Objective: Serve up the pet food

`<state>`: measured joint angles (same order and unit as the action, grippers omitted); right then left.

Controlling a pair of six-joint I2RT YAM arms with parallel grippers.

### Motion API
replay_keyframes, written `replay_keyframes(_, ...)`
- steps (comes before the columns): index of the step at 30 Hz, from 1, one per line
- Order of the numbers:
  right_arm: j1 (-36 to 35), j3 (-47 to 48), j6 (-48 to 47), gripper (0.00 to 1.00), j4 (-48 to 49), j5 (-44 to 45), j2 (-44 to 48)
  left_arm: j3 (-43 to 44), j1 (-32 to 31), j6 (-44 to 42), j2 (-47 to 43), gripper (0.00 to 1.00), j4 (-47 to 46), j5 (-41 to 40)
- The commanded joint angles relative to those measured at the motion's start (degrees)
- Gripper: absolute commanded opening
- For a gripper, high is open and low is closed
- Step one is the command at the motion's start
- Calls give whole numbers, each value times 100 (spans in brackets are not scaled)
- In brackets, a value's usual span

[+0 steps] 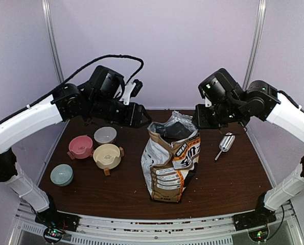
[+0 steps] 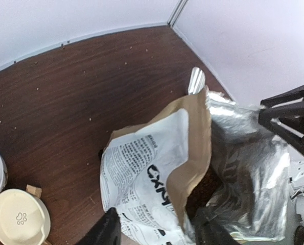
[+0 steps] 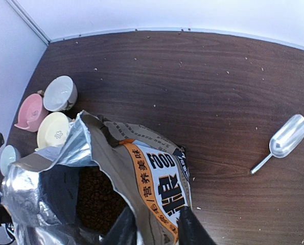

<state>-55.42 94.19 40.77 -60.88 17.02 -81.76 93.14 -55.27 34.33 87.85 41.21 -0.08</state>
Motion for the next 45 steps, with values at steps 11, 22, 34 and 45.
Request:
replay_keyframes(11,1948,-1614,-520,83,991,-1502,1652,-1565,1205,-180,-1689,85,-1030,442)
replay_keyframes(22,4475,-4029,-1246,82,1838,-2523,2414,-3730,1800,375,-3323,86,-1658,302)
replay_keyframes(34,5742,-4827,-1220,68,3333,-3661,1225,-3962,1943,180,-3564,89,-1563,-16)
replay_keyframes(45,5918,-4492,-1168,57,3892,-3793,-103,-4430,1967,251,-3949,89,-2026,8)
